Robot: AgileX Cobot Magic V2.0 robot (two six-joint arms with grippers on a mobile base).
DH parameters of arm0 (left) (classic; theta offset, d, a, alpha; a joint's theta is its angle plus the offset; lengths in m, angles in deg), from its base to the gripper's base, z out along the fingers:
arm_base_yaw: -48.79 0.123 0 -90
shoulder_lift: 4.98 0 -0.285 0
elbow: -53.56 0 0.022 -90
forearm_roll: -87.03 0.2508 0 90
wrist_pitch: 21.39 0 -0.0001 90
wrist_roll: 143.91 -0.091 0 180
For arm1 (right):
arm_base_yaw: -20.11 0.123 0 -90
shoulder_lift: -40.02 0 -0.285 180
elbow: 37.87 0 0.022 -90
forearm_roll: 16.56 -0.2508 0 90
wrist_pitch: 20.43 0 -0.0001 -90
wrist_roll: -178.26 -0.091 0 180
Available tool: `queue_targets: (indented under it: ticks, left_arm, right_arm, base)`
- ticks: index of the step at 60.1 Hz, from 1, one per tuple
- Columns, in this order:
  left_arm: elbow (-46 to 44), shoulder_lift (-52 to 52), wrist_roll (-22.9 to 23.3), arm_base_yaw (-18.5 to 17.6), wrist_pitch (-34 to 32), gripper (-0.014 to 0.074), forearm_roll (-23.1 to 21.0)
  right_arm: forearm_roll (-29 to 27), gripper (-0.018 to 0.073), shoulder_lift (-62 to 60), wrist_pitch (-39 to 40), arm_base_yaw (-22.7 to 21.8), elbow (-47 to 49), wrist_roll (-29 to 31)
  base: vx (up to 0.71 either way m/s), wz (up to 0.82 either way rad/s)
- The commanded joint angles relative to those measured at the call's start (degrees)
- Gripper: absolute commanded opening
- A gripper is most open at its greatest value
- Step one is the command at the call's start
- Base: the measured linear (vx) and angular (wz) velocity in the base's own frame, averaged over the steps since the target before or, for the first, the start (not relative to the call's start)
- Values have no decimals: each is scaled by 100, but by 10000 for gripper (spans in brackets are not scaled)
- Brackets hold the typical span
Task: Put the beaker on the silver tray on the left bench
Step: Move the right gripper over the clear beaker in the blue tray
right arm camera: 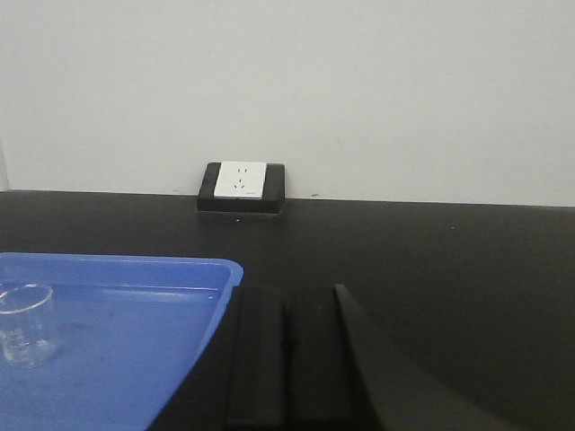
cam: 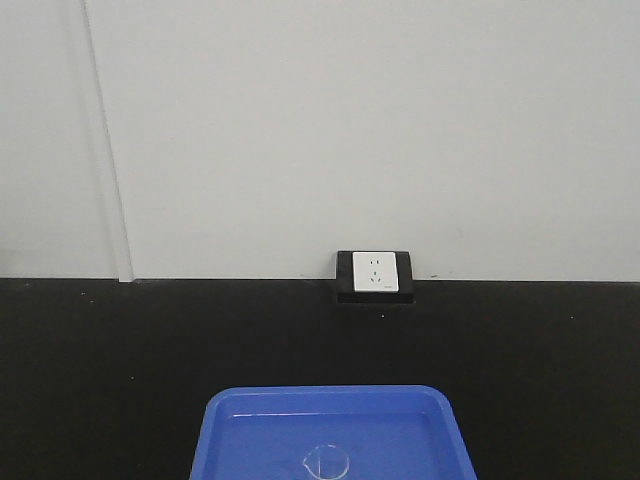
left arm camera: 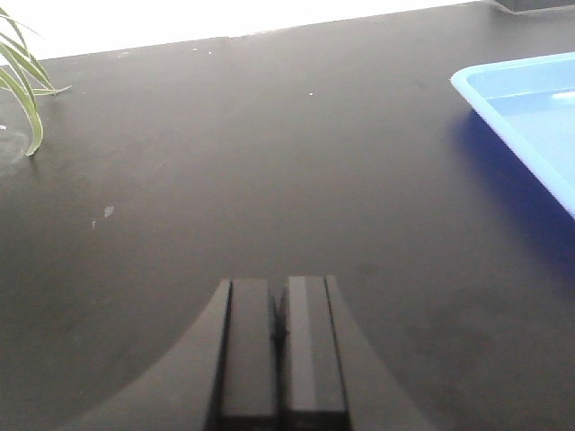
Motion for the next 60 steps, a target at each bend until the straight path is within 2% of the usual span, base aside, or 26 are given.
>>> queue_targets:
  ticks: [1,10,18,22,27,36,44,51,60]
  left_arm:
    - [114,-42,10,-33,-434,1,-16]
    - [114,-42,10,-33,-434,1,-16]
    - [114,-42,10,-33,-434,1,-16]
    - [114,-42,10,-33,-434,1,-16]
    - [114,-42,10,-33,-434,1,-16]
    - [114,-42,10,-33,-434,1,-16]
    - [114,-42,10,-33,-434,1,-16]
    - [114,-42,10,-33,-434,1,-16]
    - [114,-42,10,-33,-434,1,-16]
  right_arm:
    - [41,-11,-70,453,-37,-29,29]
    - [35,-11,-70,534,-37,-29,24]
    - [-91,-11,-56,1101,-37,75,24]
    - [-79,-11,19,1385,-37,381,24]
    - [-45,-11,345,1367,-37,931,90]
    - [-32,-11,1705,1355,-37,2000,373]
    - [-39,-11,3171,1517,-37,2820,390]
    - [-39,-11,4231,1882,-37,3264,390]
    - [-39,-11,5132,2380,-37,3382,357]
  base:
    - [0,0]
    - [0,0]
    - [0,0]
    - [0,0]
    - [0,0]
    - [0,0]
    - [0,0]
    - [0,0]
    - [0,0]
